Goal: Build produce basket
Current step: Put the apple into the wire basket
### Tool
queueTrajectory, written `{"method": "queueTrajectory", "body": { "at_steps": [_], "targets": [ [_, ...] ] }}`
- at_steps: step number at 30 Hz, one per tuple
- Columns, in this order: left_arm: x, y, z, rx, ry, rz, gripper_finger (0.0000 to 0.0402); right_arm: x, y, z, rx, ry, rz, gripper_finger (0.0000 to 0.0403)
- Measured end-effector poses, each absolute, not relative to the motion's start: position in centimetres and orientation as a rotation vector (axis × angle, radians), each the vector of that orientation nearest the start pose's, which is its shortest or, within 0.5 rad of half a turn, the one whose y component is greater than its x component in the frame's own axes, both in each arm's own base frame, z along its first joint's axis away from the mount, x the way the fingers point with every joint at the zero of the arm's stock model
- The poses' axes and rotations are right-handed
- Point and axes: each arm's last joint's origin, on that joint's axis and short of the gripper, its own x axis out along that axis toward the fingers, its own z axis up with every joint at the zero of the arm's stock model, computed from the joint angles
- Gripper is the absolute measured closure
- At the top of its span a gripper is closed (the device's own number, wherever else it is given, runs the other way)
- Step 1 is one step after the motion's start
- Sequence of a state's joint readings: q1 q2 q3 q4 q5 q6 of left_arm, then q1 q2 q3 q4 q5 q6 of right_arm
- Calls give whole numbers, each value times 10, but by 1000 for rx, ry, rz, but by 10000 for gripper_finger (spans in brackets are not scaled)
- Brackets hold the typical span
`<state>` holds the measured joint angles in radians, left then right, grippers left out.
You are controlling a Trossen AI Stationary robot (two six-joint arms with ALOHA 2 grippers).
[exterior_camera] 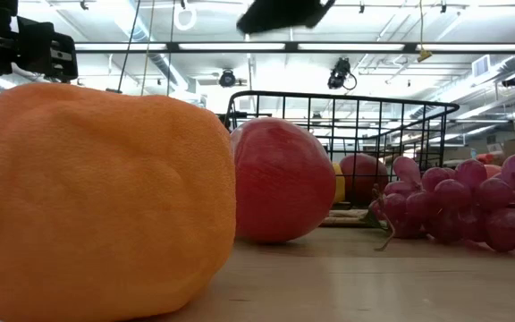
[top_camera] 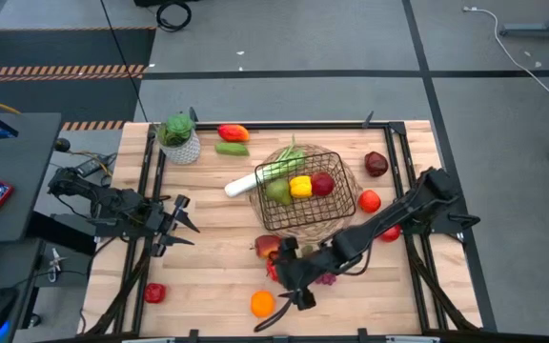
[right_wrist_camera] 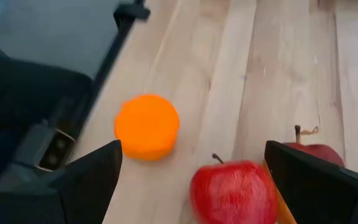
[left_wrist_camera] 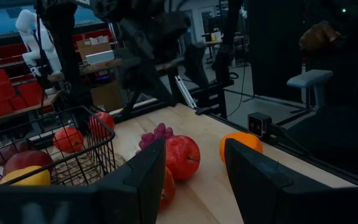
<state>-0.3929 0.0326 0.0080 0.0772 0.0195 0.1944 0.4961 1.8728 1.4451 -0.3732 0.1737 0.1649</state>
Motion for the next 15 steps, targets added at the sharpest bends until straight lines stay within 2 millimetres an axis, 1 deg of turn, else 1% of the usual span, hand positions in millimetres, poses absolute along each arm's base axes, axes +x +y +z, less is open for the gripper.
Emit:
{"method": "queueTrajectory", "body": {
  "at_steps": [5, 10, 13, 15],
  "targets": [
    [91, -38, 171, 182, -91, -406, 230, 373, 192, 218, -201, 822, 233, 3],
    [91, -38, 171, 182, -92, -406, 230, 376, 186, 206, -275, 866, 194, 3],
    [91, -38, 171, 182, -92, -406, 230, 380, 183, 202, -294, 864, 162, 3],
    [91, -38, 171, 182, -91, -406, 230, 384, 181, 196, -283, 867, 163, 3]
  ]
}}
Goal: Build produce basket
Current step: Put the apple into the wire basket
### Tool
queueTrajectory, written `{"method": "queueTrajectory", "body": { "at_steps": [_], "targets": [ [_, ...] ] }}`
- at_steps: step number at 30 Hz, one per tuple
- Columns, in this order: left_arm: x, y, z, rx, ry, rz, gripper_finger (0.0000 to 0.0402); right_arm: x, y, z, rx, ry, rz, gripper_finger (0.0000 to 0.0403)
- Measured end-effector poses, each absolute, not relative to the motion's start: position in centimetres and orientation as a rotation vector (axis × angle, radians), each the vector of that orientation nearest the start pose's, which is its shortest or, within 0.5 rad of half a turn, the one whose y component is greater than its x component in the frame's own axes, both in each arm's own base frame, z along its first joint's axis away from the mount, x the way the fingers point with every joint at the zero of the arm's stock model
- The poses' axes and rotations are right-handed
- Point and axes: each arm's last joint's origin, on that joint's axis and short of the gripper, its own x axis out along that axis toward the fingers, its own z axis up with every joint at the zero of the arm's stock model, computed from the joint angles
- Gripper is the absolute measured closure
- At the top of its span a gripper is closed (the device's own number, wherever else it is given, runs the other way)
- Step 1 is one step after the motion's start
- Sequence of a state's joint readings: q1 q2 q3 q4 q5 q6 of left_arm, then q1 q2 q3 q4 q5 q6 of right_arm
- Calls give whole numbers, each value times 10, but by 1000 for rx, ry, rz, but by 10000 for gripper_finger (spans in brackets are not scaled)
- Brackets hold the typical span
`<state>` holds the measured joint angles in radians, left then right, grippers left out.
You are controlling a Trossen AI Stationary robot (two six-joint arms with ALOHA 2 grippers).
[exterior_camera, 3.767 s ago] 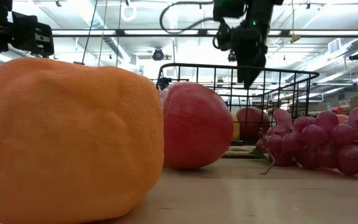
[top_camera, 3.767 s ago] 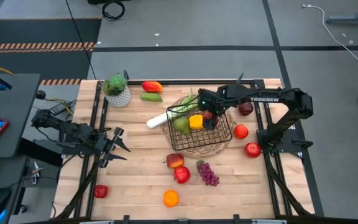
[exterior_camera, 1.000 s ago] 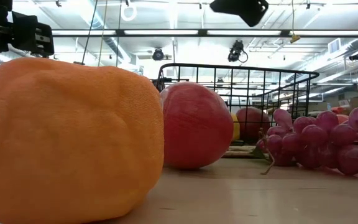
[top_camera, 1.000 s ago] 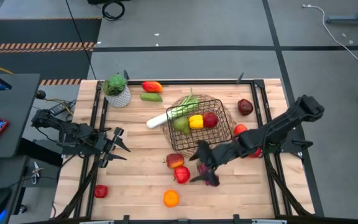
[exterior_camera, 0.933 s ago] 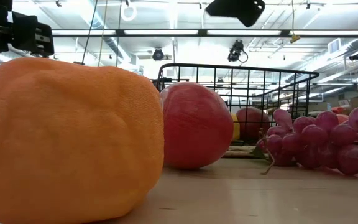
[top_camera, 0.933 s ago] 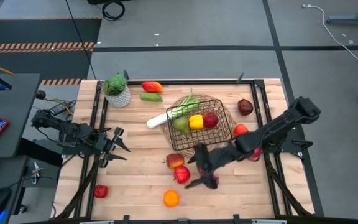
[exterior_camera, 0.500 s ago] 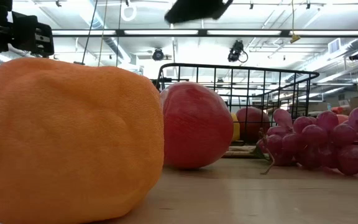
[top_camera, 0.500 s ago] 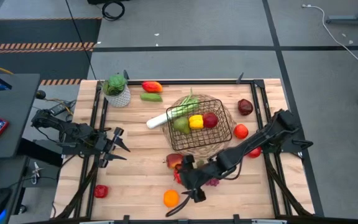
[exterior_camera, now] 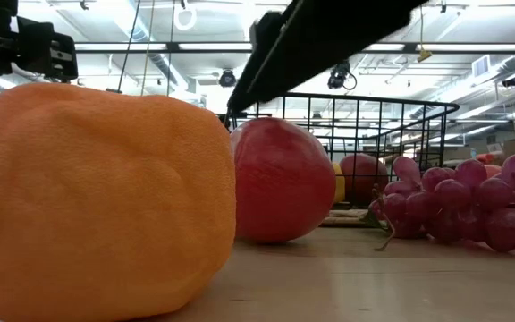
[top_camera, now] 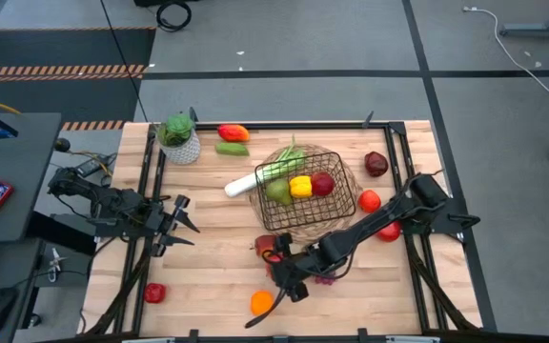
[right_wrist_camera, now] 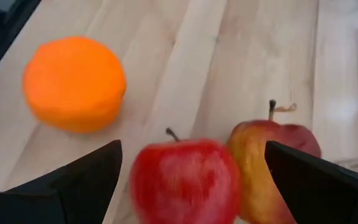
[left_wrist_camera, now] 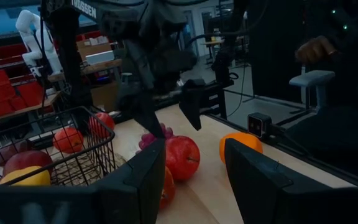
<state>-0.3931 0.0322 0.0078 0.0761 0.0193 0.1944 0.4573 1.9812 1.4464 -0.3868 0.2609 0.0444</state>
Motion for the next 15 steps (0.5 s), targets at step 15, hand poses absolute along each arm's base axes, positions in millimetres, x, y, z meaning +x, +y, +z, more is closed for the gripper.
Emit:
{"method": "queueTrajectory", "body": {
  "at_steps": [15],
  "targets": [
    [91, -38, 171, 182, -91, -406, 230, 390, 177, 154, -286, 1001, 157, 3]
  ]
}}
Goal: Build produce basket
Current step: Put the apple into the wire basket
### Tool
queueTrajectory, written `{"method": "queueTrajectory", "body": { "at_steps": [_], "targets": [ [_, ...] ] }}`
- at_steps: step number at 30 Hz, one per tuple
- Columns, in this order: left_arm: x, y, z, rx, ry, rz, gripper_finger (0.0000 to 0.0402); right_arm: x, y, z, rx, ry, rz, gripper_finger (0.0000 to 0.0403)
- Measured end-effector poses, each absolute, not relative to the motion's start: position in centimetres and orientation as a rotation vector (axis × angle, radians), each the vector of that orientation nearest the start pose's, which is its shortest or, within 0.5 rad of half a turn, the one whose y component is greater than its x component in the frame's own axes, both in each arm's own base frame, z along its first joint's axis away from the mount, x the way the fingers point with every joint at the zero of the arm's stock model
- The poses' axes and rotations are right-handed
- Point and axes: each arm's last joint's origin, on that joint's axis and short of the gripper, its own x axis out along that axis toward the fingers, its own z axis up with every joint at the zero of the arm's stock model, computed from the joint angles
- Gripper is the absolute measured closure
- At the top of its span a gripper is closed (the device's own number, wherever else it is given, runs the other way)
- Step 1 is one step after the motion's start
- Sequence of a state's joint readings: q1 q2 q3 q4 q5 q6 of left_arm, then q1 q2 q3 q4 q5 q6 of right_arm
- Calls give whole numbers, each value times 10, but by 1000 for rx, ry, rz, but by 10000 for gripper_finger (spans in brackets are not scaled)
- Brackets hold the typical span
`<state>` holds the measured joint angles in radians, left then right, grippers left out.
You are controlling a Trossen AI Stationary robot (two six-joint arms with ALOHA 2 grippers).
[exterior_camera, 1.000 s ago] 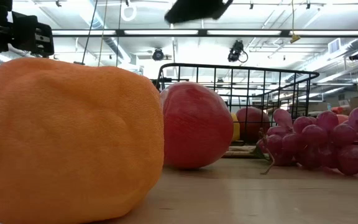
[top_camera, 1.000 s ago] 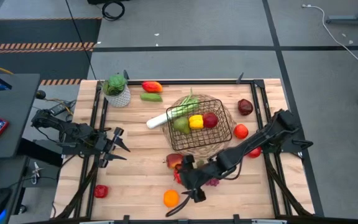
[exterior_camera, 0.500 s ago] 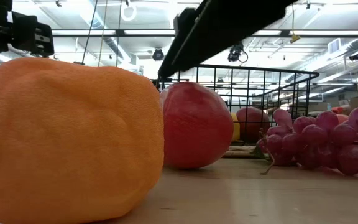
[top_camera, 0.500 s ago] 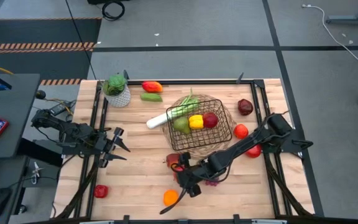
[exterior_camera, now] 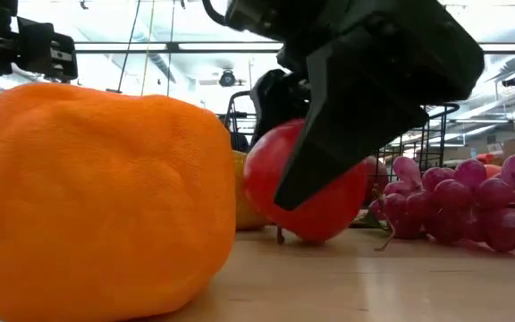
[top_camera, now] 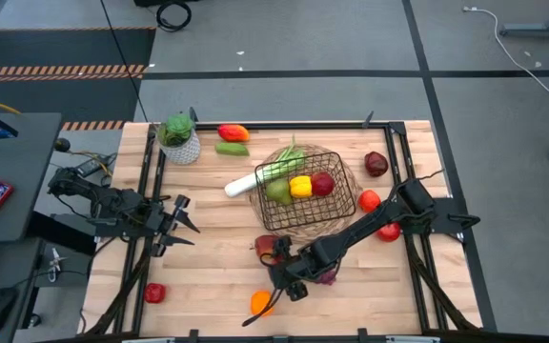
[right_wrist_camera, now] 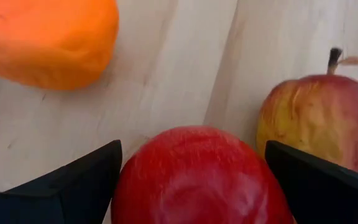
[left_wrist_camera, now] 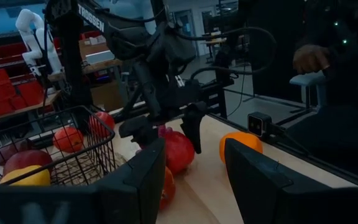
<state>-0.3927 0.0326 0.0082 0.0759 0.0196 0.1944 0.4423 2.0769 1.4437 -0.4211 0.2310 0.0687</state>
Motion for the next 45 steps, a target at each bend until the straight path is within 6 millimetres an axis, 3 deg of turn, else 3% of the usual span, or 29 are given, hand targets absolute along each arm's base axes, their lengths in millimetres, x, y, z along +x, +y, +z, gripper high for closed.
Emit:
{"method": "queueTrajectory", "body": {
  "at_steps": [10, 22, 34, 39, 45],
  "targets": [
    [91, -38, 171, 182, -91, -406, 230, 388, 172, 152, -124, 1065, 100, 3],
    [91, -38, 171, 182, -92, -406, 230, 379, 169, 148, -141, 1179, 129, 4],
    [91, -38, 171, 182, -93, -406, 230, 377, 166, 149, -157, 1213, 127, 38],
    [91, -38, 171, 182, -93, -406, 230, 382, 161, 159, -119, 1243, 149, 38],
    [91, -38, 171, 182, -92, -406, 230, 394, 147, 185, 1, 1240, 189, 38]
  ]
}}
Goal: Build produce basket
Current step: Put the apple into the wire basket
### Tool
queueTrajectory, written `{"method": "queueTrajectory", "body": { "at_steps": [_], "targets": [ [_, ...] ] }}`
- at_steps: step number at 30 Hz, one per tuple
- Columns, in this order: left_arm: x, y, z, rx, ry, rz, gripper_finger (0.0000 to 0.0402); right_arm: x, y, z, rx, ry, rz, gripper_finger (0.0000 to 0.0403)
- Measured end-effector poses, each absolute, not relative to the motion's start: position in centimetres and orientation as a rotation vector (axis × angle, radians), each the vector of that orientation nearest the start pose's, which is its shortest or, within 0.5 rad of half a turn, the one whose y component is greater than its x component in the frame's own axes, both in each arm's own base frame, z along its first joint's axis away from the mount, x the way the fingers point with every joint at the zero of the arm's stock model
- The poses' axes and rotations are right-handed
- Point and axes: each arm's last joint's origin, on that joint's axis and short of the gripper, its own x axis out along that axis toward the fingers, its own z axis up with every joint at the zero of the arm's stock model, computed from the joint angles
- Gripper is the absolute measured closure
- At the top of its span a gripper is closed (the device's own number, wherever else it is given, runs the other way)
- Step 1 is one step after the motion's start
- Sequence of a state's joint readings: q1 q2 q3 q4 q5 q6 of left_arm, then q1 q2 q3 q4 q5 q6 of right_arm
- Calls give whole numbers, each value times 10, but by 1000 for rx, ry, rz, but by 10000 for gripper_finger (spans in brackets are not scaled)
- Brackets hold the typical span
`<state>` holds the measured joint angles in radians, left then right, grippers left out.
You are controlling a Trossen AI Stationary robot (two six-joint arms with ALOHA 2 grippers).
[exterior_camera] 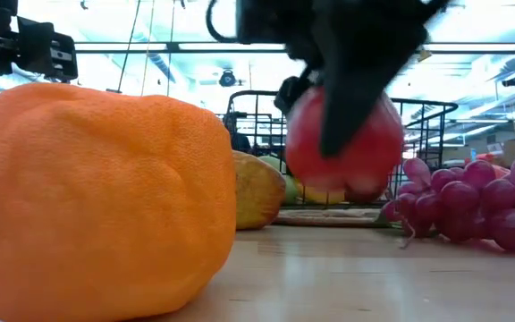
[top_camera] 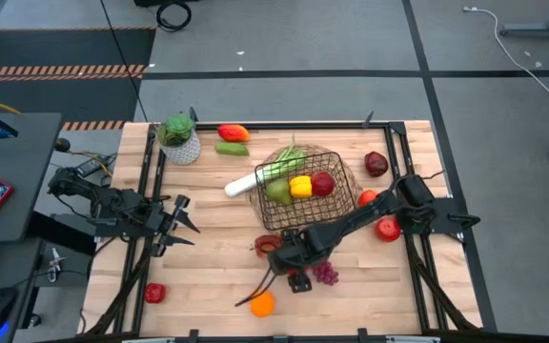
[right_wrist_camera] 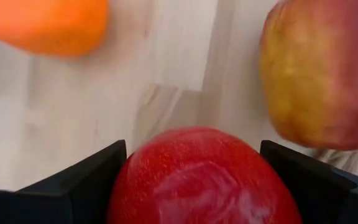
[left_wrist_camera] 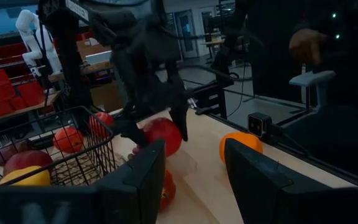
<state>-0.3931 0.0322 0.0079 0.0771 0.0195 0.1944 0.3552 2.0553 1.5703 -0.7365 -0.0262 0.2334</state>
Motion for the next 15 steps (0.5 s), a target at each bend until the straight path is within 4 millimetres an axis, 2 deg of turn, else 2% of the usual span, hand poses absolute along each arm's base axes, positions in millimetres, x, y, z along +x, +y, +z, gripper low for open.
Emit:
{"method": "queueTrajectory", "body": {
  "at_steps": [8, 15],
  "targets": [
    [92, -39, 171, 183, -84, -406, 230, 415, 126, 236, 270, 1169, 316, 38],
    [92, -39, 169, 186, -70, -407, 230, 420, 114, 277, 369, 1066, 401, 38]
  ]
}}
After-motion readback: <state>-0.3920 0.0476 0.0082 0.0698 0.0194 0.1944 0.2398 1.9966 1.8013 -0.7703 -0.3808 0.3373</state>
